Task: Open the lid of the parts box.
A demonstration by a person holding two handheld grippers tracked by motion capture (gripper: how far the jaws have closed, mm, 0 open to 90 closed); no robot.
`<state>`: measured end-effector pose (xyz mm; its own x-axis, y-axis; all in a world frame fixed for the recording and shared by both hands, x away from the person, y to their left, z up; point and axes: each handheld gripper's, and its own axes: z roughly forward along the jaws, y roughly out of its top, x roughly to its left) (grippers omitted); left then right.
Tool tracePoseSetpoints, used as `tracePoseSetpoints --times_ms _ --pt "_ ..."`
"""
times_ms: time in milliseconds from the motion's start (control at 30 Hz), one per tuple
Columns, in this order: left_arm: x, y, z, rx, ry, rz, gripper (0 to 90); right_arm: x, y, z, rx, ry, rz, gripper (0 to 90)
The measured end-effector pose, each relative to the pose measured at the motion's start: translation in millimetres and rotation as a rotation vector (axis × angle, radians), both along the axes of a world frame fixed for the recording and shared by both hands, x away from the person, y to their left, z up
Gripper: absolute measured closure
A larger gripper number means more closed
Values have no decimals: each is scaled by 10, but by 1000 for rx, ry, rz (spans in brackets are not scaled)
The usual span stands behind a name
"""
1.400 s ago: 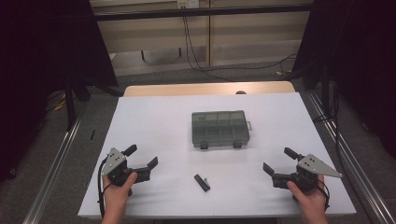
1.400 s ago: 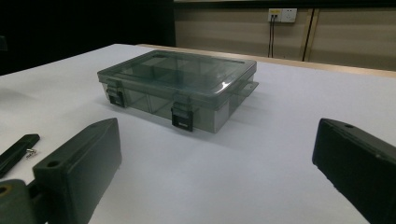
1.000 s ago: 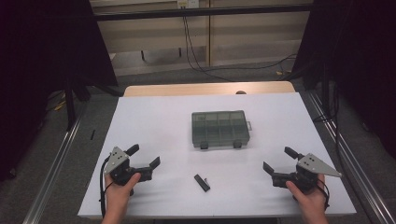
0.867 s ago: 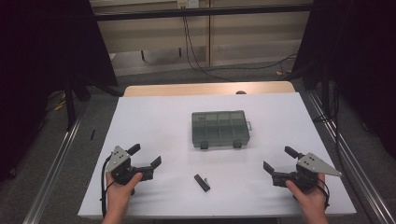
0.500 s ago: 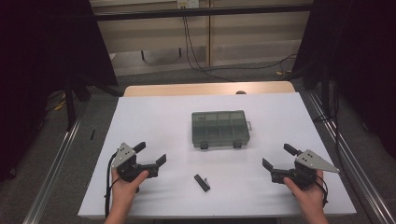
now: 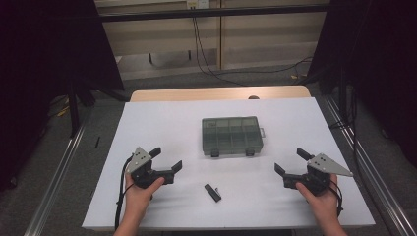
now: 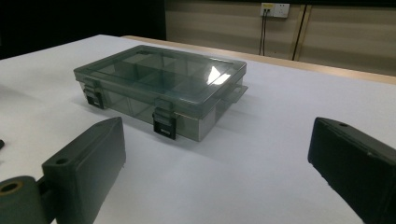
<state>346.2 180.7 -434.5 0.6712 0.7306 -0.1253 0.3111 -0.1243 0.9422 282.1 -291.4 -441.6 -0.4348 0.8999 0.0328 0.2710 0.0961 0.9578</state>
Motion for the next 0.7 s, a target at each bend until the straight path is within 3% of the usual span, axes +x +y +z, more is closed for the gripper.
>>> tracePoseSetpoints --times_ms 300,700 --pt "45 -153 -18 18 15 -36 52 100 27 3 -4 13 -9 46" --pt "135 -281 -34 23 39 -47 97 220 91 -2 -6 45 -18 89"
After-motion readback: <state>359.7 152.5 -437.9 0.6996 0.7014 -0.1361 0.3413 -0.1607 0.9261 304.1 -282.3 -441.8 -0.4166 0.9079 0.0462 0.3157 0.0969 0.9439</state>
